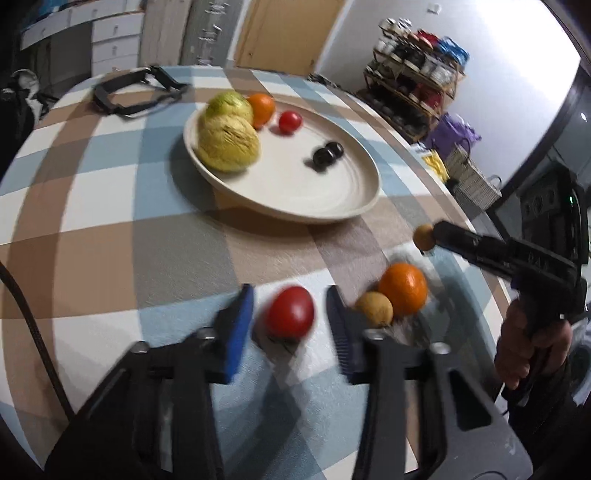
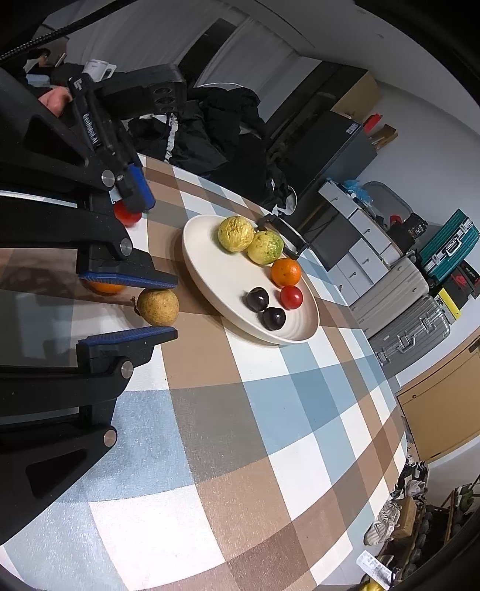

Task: Organize fruits
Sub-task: 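Grasp the red tomato with the left tool while the right tool grasps the brown kiwi, then lower the tomato and kiwi onto the plate and open both tools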

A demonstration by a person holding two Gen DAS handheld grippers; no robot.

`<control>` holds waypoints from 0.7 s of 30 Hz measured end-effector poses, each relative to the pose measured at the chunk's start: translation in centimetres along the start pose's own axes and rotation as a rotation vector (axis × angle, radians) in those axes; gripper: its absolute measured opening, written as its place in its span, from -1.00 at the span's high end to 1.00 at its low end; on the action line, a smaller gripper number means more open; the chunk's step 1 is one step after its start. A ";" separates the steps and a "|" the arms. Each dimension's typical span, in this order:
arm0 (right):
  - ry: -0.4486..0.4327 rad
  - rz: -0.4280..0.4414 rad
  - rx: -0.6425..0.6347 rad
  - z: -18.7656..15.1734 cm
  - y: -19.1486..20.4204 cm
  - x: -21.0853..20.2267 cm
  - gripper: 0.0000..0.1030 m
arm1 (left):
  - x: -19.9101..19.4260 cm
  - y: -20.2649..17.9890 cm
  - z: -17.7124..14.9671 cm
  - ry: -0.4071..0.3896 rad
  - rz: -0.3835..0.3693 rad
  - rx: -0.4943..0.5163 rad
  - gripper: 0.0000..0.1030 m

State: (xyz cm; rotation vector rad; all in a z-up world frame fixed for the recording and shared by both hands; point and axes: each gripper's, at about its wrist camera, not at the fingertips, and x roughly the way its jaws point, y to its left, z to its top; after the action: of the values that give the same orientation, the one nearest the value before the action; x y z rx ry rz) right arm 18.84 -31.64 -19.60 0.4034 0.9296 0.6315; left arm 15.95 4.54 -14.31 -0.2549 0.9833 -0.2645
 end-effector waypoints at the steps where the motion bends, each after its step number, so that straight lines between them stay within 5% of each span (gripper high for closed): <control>1: 0.001 0.000 0.001 0.0 0.0 0.1 0.59 | 0.2 -0.3 -0.1 0.006 0.006 0.015 0.52; 9: 0.003 -0.002 -0.026 0.8 0.5 0.3 0.59 | -1.4 -1.4 2.2 -0.060 -0.012 0.044 0.53; 21: -0.049 0.055 -0.105 8.7 2.4 0.8 0.59 | 0.7 -3.4 12.4 -0.139 -0.021 0.021 0.53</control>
State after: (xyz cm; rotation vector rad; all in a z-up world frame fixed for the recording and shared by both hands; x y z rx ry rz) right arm 25.65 -29.78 -13.92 0.3505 0.8368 0.7146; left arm 26.44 2.30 -7.14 -0.2612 0.8403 -0.2724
